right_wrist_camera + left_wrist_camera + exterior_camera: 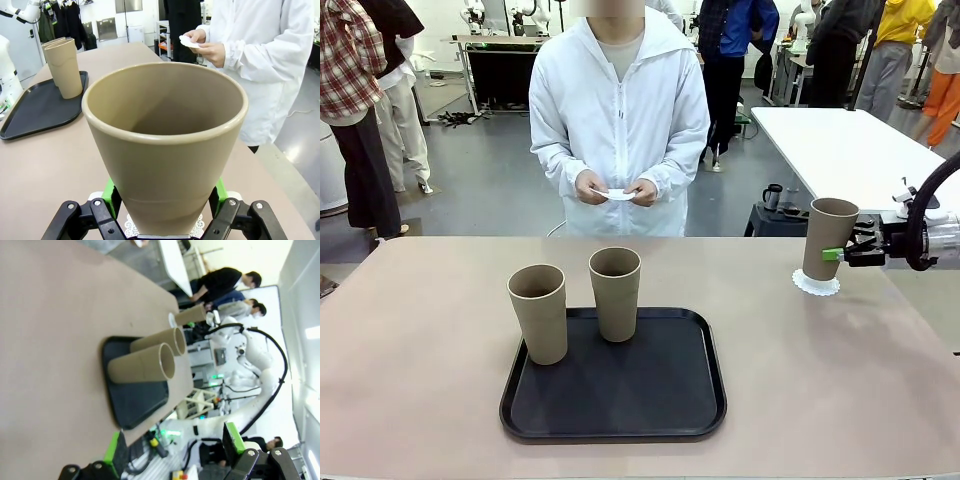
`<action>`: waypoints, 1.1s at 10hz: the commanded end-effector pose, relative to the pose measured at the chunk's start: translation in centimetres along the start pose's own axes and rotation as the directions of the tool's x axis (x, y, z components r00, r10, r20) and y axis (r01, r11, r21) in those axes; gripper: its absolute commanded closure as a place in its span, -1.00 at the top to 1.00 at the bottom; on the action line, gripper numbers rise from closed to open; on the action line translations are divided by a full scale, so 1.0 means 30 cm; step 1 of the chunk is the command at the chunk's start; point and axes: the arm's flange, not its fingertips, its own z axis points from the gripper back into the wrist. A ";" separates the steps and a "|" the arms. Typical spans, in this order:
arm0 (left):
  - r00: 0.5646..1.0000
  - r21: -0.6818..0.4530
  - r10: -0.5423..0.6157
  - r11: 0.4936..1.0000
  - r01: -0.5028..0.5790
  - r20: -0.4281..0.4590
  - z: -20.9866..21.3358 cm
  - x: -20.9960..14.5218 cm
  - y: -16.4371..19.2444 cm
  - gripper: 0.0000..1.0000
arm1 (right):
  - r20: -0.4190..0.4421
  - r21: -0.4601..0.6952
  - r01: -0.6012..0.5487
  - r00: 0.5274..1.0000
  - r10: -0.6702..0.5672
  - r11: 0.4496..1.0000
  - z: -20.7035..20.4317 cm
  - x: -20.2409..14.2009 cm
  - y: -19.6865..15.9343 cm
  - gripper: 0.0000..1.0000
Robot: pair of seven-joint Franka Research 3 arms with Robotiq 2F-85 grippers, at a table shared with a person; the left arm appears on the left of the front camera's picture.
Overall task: Place coasters on the table and set cups on them.
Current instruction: Pick up one Reusable plastic cup and place it on a coaster set by the human.
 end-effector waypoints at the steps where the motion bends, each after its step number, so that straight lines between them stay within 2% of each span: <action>1: 1.000 -0.016 -0.011 1.000 0.011 0.007 0.003 -0.001 -0.002 1.00 | -0.001 0.034 0.027 1.000 -0.027 0.999 0.007 -0.006 -0.030 0.66; 11: 1.000 -0.016 -0.011 1.000 0.011 0.007 0.003 -0.001 -0.002 1.00 | -0.023 0.057 0.064 0.998 -0.062 0.996 -0.024 -0.043 -0.041 0.66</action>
